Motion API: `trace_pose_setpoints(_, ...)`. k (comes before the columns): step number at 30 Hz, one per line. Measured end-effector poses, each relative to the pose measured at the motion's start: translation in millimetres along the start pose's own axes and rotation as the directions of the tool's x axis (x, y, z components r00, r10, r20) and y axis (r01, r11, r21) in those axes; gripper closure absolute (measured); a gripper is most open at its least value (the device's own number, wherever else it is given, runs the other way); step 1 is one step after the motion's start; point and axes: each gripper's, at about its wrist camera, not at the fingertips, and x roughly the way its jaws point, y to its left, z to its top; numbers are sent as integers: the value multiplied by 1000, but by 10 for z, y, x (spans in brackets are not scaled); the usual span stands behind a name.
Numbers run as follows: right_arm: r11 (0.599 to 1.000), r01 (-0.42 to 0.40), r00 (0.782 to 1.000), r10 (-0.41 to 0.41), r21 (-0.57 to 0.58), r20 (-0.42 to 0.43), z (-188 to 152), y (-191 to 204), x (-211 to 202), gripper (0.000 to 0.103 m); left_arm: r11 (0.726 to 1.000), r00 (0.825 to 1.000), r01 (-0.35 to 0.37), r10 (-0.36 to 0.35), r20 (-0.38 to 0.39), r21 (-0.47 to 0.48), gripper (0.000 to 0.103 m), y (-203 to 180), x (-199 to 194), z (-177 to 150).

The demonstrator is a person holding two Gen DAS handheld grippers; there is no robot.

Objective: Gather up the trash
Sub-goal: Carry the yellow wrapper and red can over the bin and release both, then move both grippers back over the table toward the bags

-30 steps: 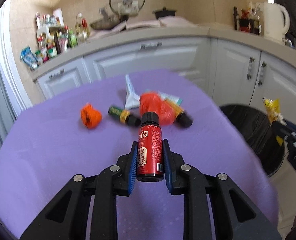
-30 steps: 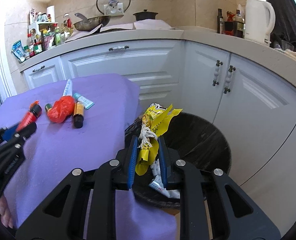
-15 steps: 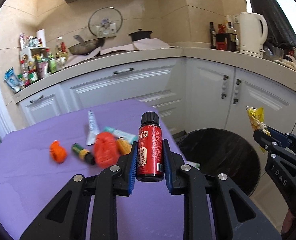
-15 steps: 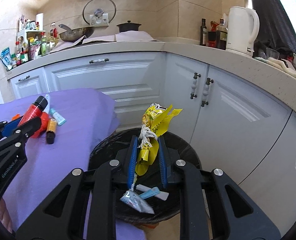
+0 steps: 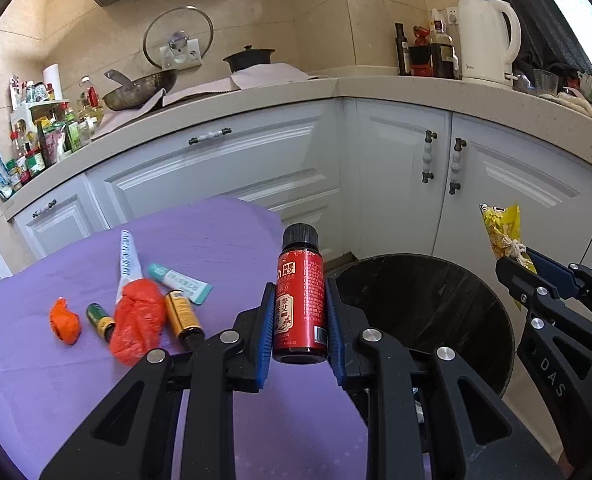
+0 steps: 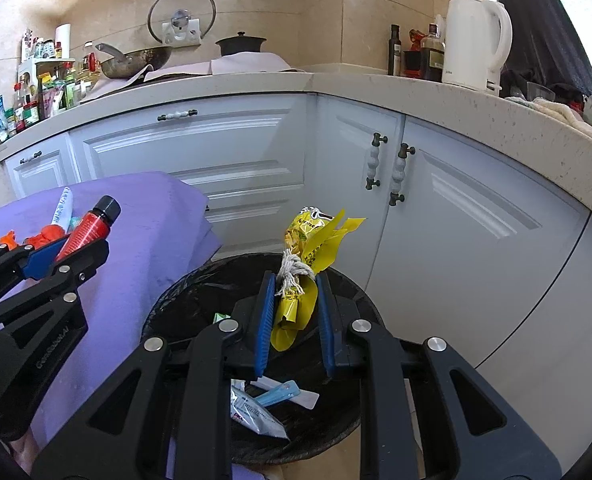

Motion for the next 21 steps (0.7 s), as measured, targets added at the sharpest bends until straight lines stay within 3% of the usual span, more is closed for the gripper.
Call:
trace_pose_setpoints(5, 999, 18, 1000, -18, 26, -5, 18, -85, 89, 80, 1000, 1000, -1, 1, 0, -4, 79, -44, 95, 63)
trace_pose_setpoints(6, 999, 18, 1000, -17, 35, -13, 21, -103, 117, 76, 1000, 1000, 0, 0, -2, -5, 79, -59, 122, 78)
trace_pose_setpoints(8, 998, 32, 999, -31, 52, -19, 22, -145, 159, 57, 1000, 1000, 10, -10, -15, -6, 78, -92, 184, 109)
trace_pose_setpoints(12, 997, 56, 998, -55, 61, -24, 26, -177, 180, 51, 1000, 999, 11, -12, -31, -11, 54, -111, 246, 124)
trace_pose_setpoints(21, 999, -29, 999, 30, 23, -15, 105, 209, 126, 32, 998, 998, -51, 50, -33, -46, 40, 237, 100, 57)
